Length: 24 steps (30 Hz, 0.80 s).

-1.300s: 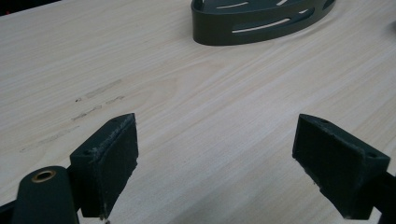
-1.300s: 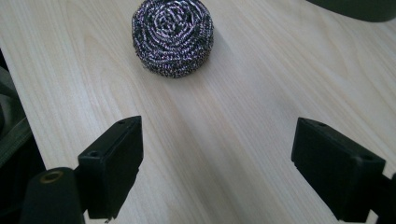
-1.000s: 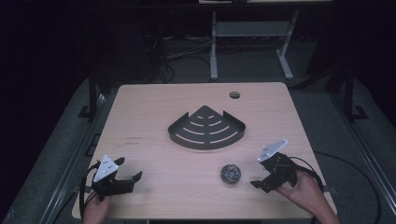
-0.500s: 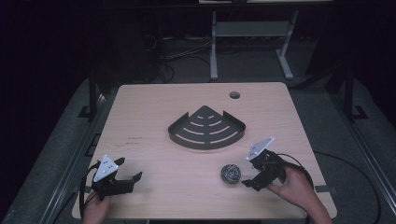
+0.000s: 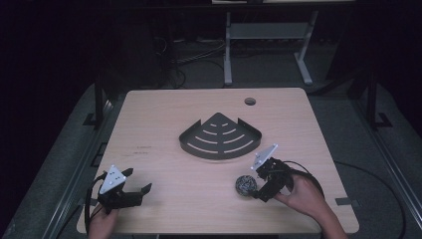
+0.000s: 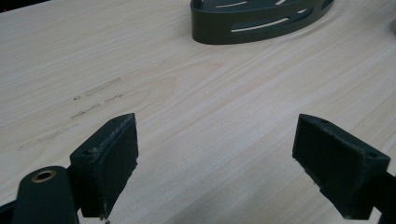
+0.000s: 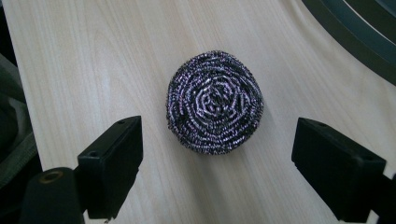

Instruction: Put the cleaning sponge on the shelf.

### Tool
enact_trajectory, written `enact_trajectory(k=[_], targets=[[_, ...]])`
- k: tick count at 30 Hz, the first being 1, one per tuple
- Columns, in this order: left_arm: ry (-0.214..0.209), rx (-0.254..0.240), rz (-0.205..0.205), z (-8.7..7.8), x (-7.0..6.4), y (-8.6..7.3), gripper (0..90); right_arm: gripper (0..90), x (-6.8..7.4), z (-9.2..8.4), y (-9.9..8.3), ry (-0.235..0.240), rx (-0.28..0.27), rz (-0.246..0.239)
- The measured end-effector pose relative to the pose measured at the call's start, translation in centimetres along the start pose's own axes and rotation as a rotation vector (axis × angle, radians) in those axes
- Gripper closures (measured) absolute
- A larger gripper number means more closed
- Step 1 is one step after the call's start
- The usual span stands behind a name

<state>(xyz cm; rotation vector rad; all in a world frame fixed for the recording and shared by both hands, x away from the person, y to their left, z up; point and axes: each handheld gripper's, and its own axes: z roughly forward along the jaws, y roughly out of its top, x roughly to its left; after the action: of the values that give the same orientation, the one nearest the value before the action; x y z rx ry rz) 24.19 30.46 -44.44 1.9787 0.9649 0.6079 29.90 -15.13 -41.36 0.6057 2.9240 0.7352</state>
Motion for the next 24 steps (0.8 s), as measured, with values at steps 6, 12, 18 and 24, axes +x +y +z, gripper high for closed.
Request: enact_trajectory(k=[6,12,18,24], targets=[[0.0,-0.002,-0.006,-0.1,0.0,0.0,13.7,16.0,0.1,0.7,0.6,0.014,0.012,-0.01],[0.0,-0.002,-0.004,-0.1,0.0,0.0,13.7,16.0,0.1,1.3,1.1,0.027,0.02,-0.011],[0.002,-0.002,-0.005,-0.2,0.1,0.0,13.7,16.0,0.0,1.8,1.5,0.036,0.033,-0.01],[0.001,0.0,-0.006,-0.3,0.1,0.0,13.7,16.2,-0.1,2.6,1.9,0.04,0.061,-0.011]])
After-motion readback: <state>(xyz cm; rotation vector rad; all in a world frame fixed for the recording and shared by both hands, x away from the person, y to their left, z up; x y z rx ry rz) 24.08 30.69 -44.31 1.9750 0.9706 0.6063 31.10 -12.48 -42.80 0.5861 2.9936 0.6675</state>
